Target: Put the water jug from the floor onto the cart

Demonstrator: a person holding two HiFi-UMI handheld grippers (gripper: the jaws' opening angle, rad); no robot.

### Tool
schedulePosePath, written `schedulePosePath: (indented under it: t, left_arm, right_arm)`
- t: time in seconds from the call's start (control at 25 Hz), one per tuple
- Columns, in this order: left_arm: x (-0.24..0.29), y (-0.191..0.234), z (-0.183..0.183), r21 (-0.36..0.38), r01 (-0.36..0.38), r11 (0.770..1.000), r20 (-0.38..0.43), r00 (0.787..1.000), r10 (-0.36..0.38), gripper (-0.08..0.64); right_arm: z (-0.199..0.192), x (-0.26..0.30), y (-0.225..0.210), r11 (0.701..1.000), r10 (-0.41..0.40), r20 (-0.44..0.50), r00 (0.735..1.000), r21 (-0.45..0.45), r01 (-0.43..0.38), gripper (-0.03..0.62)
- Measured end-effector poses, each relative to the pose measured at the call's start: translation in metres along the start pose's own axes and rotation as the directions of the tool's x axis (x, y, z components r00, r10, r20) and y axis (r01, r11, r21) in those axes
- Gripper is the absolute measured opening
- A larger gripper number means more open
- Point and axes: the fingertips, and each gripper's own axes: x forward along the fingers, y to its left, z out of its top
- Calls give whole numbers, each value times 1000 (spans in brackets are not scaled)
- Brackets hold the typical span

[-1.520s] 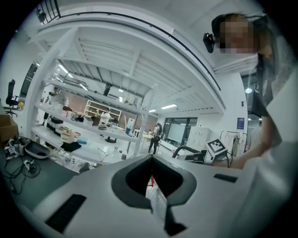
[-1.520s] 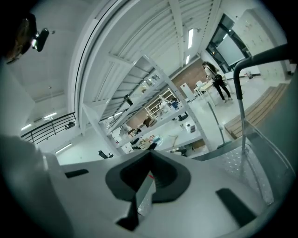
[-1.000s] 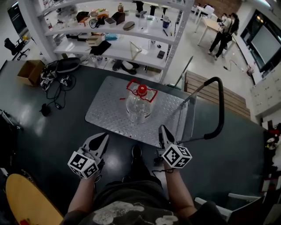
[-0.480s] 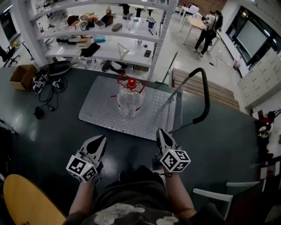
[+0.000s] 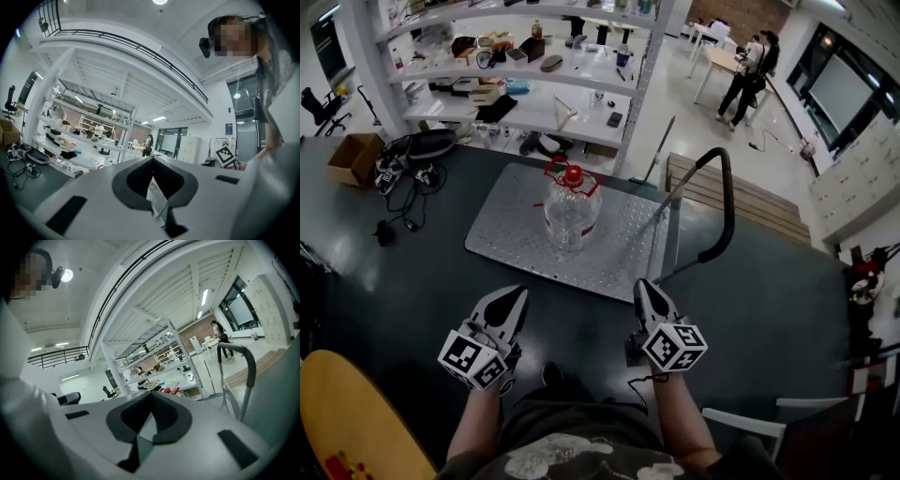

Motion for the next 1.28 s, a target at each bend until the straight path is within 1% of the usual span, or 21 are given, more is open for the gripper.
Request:
schedulePosePath:
  t: [0.32,0.44,0.64,0.84,1.08,1.2,1.28]
  left_arm:
    - [0,-85,-32,3,-2,1000,-43,999,2,5]
    - [0,-123,-37,5,4,1000,-48,999,-4,5]
    - [4,-175,-55,8,16,1000,-42,999,-16,5]
    - [2,-221,-75,19,22,1000,-48,999,-21,5]
    - [-5,-245,-82,8,-9,1000,-37,999,9,5]
    - [-8,-256,-86,29,-5,1000,-35,999,6,5]
    - [-9,-263,-86,35,-4,999,-32,999,5,5]
  right_arm:
    - [2,-83,-37,999,-2,-14,1000,-40,1,-9]
    - [8,-117,-47,998,0,-27,1000,-64,-2,-9]
    - [4,-167,-73,994,-4,-52,999,-113,-2,-11]
    - [-6,-207,-97,993,3,-79,997,-118,-13,-11]
    - [-4,-233,-110,994,12,-73,997,-111,-21,-11]
    - [-9,-244,-112,994,21,-76,997,-109,-29,-11]
    - [-10,-250,-114,995,29,-71,997,-92,-36,-11]
